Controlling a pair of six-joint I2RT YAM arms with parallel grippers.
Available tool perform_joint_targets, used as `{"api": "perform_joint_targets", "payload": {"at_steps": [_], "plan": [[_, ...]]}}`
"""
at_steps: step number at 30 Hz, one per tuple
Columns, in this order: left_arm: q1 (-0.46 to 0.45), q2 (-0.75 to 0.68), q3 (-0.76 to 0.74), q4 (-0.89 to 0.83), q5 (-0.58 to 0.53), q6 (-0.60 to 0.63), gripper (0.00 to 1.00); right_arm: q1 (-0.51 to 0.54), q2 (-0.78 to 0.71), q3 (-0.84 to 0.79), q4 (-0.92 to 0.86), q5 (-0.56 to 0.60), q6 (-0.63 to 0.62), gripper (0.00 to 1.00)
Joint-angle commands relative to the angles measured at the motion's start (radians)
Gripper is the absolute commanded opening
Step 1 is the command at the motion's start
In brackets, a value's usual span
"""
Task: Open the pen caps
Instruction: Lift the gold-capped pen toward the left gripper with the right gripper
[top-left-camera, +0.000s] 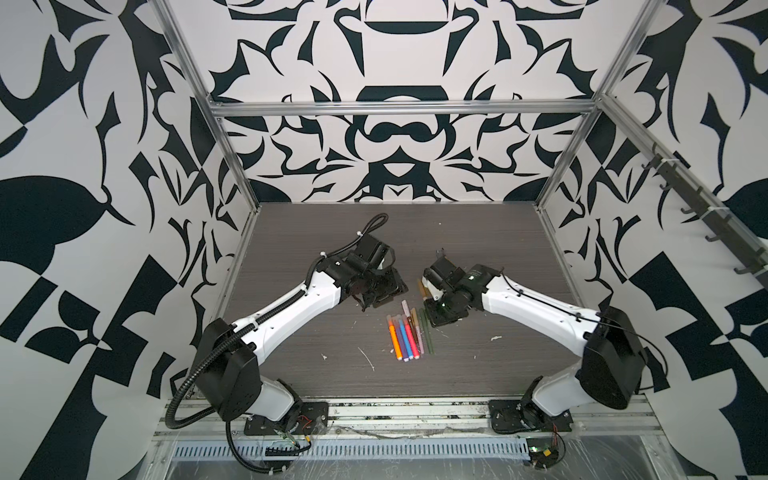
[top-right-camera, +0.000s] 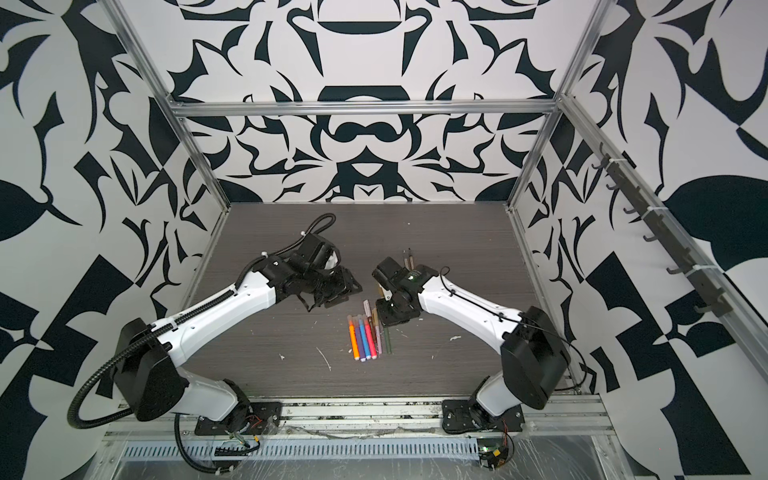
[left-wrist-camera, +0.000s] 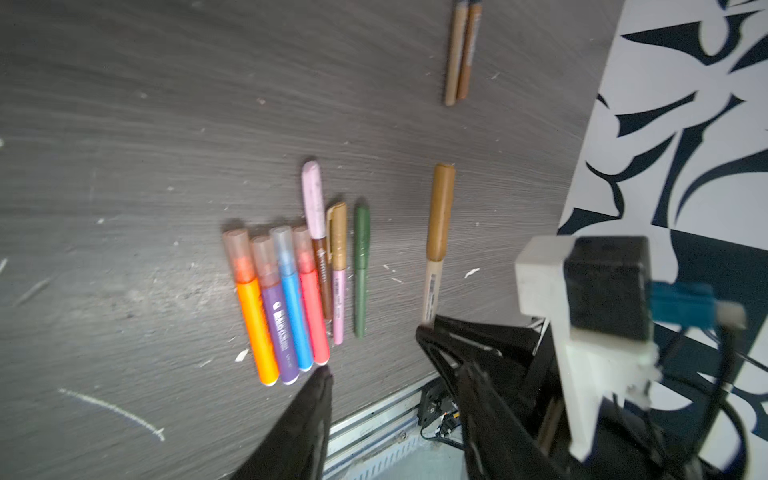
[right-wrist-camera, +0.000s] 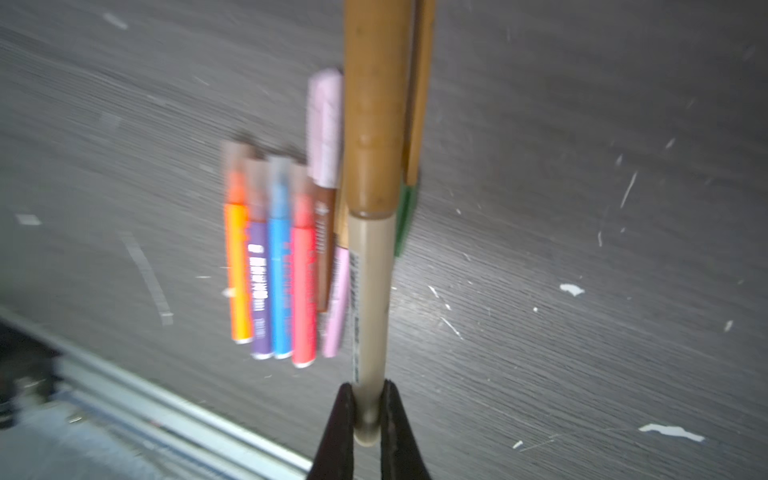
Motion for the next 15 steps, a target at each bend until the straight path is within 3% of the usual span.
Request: {"api": "perform_joint_targets", "payload": {"at_steps": [1, 9, 15], "plan": [[0.020, 0.047, 0.042, -0.056, 0.056, 0.110, 0.53, -0.017, -0.042, 0.029, -0.046, -0.081, -0.003, 0.00], [0.070, 0.093, 0.029, 0.050, 0.168, 0.031, 0.53, -0.085, -0.085, 0.004, 0.048, -0.280, 0.075, 0.00], [0.069, 0.169, 0.080, 0.091, 0.162, -0.032, 0.53, -0.133, -0.062, 0.025, 0.046, -0.391, 0.012, 0.00]]}}
